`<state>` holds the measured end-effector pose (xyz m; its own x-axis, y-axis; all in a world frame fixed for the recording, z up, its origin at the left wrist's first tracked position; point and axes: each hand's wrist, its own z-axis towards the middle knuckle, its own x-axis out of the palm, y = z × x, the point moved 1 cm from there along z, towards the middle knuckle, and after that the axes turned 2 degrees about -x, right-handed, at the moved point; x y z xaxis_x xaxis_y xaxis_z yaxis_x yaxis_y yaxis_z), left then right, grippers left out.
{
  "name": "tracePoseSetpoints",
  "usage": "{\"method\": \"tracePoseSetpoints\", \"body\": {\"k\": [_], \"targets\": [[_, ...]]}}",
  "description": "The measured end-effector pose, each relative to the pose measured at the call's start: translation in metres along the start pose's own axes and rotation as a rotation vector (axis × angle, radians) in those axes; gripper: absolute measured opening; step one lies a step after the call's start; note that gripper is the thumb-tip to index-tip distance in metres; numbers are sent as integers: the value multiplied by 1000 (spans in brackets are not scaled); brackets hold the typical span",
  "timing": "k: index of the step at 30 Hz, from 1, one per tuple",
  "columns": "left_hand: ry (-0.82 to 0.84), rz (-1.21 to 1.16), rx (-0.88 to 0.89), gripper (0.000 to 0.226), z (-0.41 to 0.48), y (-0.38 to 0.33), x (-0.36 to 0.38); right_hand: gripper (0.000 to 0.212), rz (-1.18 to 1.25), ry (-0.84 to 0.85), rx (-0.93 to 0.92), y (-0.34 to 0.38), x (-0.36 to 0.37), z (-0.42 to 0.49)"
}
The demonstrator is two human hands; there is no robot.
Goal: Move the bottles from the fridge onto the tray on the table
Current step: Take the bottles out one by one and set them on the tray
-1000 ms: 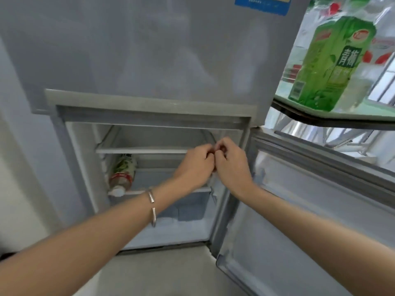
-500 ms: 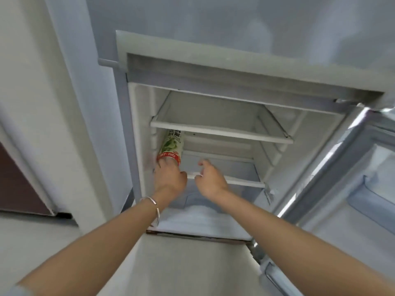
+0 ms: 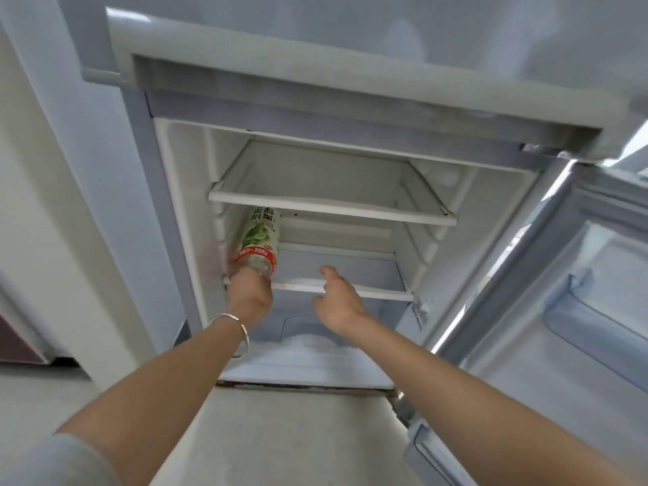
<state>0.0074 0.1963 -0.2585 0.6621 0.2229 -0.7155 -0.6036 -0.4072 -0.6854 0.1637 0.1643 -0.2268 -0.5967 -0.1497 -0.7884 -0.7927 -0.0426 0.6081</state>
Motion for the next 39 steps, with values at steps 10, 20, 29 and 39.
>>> {"method": "tracePoseSetpoints", "body": {"k": [10,20,29,39], "targets": [[-102,150,309,57,-46,-30,-54,63,37,1,-48,5,-46,-17],[-190,342,602,37,-105,-115,-109,73,37,77,-52,14,-96,-44],[-328,466,868,39,-178,-190,-129,99,123,150,-93,-4,-160,-77],[-361,238,1190,36,-266,-284,-180,56,410,387,-140,5,-242,-165]]}}
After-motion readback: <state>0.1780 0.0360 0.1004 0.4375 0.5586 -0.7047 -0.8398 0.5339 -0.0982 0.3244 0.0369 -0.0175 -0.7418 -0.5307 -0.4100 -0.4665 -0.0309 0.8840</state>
